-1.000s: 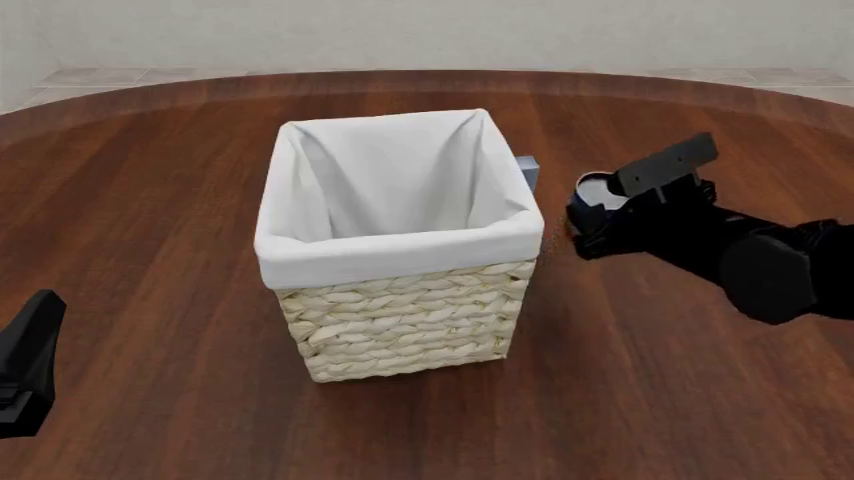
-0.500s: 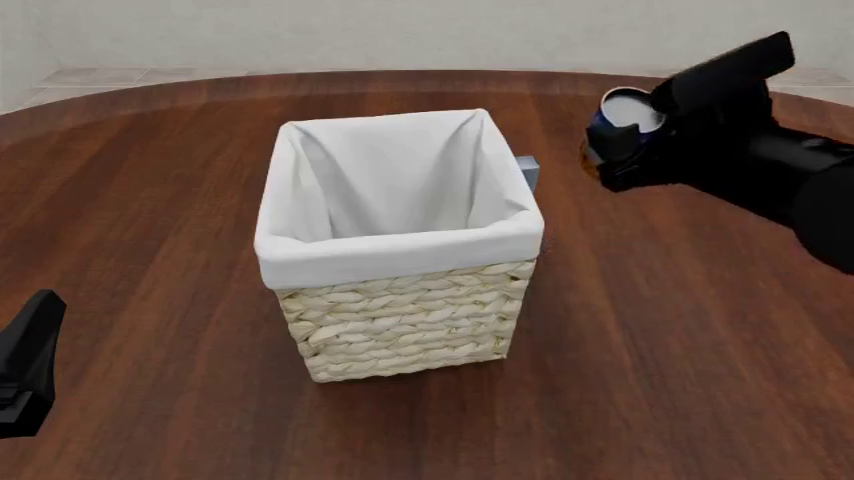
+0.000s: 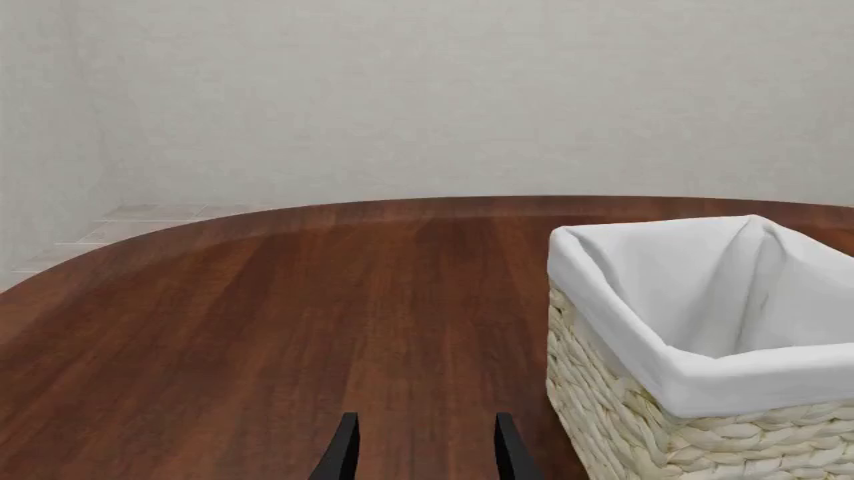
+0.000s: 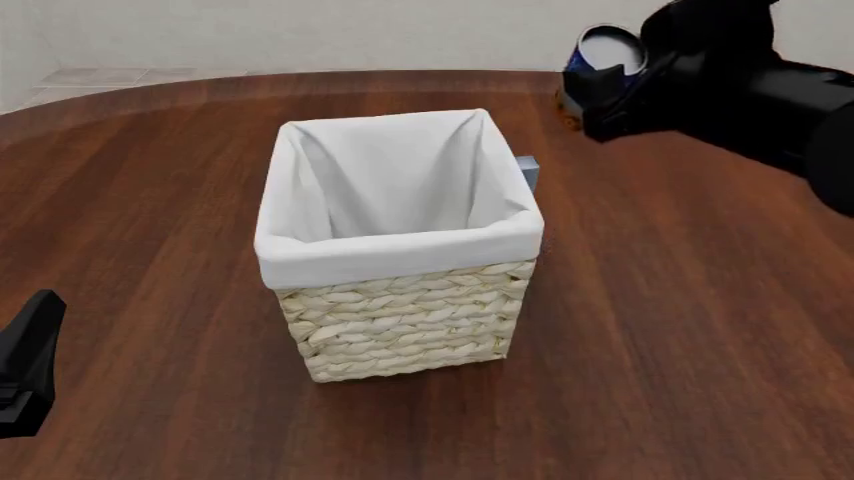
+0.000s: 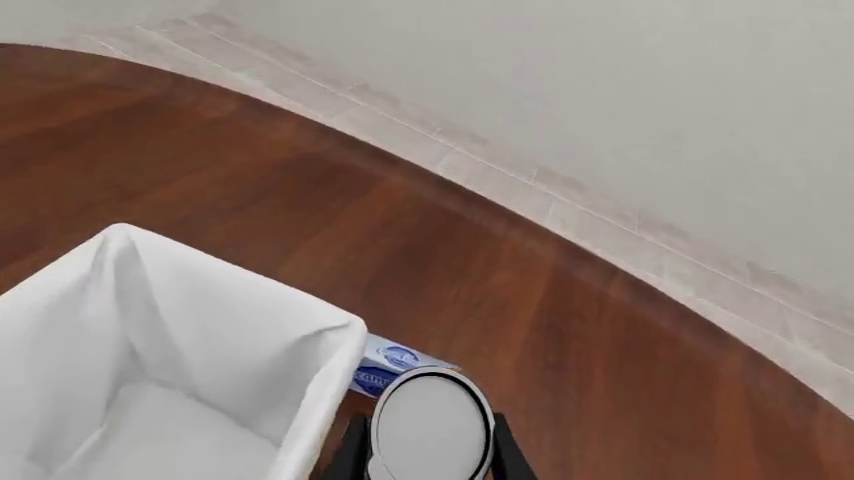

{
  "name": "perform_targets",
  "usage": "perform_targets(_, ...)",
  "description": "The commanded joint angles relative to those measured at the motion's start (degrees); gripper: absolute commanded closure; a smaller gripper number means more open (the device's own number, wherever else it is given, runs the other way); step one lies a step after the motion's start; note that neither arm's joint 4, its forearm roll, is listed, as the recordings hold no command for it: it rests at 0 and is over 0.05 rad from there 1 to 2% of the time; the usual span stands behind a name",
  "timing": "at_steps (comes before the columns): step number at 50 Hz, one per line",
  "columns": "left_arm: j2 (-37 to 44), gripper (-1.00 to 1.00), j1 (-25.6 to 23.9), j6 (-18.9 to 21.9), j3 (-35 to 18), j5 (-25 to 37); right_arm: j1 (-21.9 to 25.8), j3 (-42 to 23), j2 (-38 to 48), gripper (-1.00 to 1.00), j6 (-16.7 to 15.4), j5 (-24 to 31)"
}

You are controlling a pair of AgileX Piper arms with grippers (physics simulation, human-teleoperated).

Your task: Pick up the alphabet soup and put it in the basket.

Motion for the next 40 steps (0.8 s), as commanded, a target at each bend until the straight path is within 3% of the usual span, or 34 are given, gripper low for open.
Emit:
perform_targets(1, 0.0, -1.00, 0.0, 0.0, 0.0, 0.0, 4.6, -3.5, 0.0, 1.00, 0.5, 1.0)
perform_targets(18, 0.0, -1.00, 0.0, 0.0, 0.0, 0.0, 9.7, -6.8, 3.8, 1.00, 0.0, 0.8)
perform_targets(40, 0.0, -1.00, 0.0, 0.0, 0.0, 0.0, 17.2, -9.4, 11.1, 1.00, 2.7, -0.7)
